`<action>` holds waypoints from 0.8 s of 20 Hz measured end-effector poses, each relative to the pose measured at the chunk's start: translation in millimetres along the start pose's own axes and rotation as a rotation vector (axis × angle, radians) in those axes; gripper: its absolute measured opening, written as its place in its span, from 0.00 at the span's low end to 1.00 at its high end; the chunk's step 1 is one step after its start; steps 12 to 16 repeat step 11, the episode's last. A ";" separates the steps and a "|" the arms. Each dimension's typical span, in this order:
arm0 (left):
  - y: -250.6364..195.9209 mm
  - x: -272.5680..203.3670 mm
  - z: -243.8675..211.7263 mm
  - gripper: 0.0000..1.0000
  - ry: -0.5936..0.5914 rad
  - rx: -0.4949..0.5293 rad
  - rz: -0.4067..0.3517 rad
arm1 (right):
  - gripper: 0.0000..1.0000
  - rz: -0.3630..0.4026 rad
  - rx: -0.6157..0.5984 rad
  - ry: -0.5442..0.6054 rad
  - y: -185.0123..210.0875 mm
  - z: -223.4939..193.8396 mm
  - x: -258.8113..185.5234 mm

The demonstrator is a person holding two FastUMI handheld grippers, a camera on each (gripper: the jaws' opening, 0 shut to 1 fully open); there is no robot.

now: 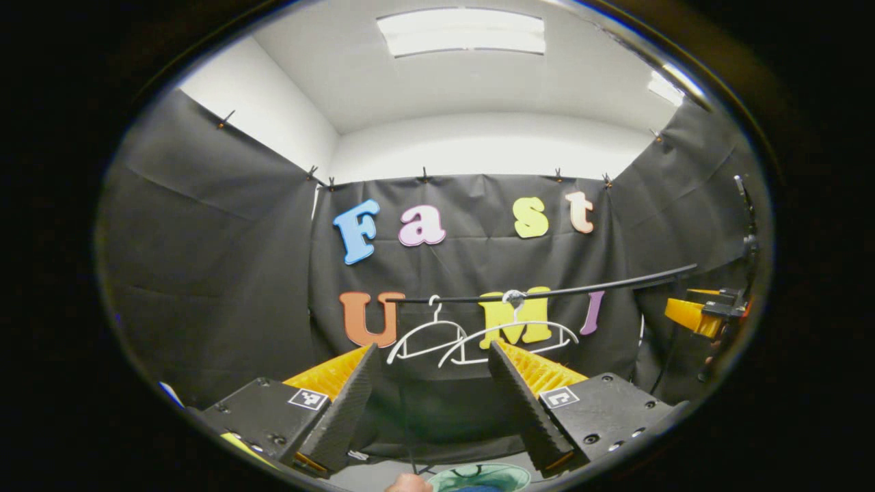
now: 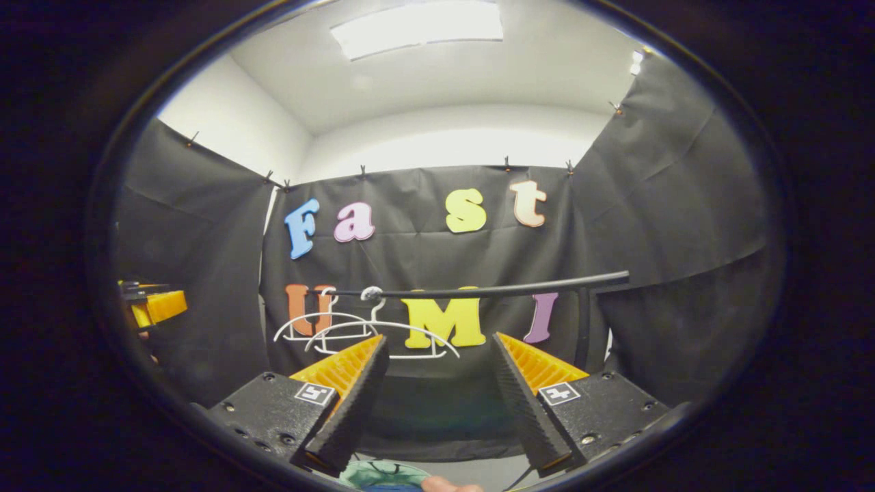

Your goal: Grasp the clothes on the hanger with both hands and then place them into the laundry hamper below.

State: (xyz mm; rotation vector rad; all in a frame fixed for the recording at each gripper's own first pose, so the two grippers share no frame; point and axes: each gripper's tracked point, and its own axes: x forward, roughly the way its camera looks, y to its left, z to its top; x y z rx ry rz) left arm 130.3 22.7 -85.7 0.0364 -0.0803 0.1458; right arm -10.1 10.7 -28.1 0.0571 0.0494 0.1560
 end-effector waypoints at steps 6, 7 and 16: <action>-0.5 -3.3 -0.3 1.00 0.044 -0.056 0.026 | 0.94 0.018 -0.030 0.054 -34.8 0.5 -41.7; -2.4 -1.9 1.8 1.00 0.043 -0.052 0.022 | 0.93 0.019 -0.031 0.055 -40.8 0.3 -49.1; -4.1 -1.1 3.2 1.00 0.033 -0.017 0.011 | 0.93 0.008 -0.023 0.058 -61.8 0.9 -72.1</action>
